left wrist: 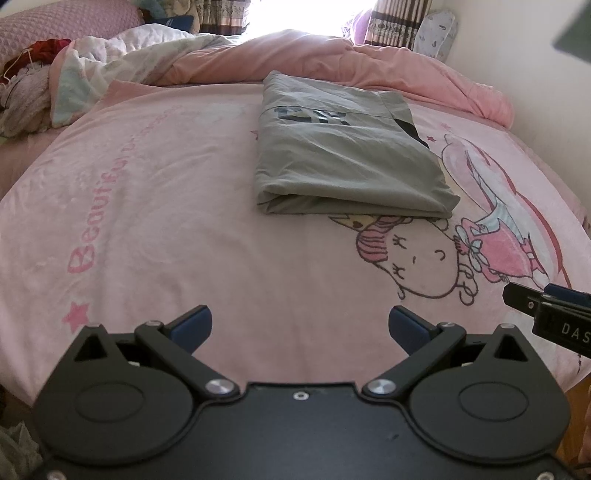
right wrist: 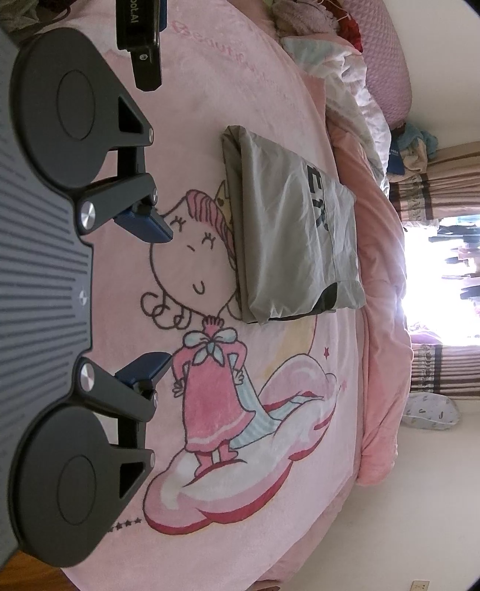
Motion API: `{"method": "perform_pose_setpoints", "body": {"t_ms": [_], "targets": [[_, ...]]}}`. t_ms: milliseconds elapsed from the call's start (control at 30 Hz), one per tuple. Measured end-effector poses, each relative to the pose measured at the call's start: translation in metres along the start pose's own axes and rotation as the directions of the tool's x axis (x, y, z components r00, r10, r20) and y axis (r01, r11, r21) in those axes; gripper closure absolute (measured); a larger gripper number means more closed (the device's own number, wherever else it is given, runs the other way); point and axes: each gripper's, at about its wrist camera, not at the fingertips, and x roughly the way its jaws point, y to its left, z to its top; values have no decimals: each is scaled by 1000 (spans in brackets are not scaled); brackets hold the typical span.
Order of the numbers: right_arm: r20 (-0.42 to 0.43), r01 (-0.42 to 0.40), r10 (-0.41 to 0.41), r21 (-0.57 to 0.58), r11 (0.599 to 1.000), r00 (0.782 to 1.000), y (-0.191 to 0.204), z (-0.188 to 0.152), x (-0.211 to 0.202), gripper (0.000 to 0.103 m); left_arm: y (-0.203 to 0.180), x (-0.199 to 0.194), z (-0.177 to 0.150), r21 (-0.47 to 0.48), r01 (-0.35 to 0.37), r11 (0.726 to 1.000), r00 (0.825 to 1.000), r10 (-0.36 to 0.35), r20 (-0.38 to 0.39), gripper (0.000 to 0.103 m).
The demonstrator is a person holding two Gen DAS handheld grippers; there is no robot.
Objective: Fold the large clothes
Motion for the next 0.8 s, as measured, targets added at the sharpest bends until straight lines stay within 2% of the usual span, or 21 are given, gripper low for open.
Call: {"method": "perform_pose_setpoints", "body": {"t_ms": [800], "targets": [[-6,4,-4,-1,1000,1000,-1,0,0,23,-1,1,1,12,6,1000,1000,-6,-6,0]]}}
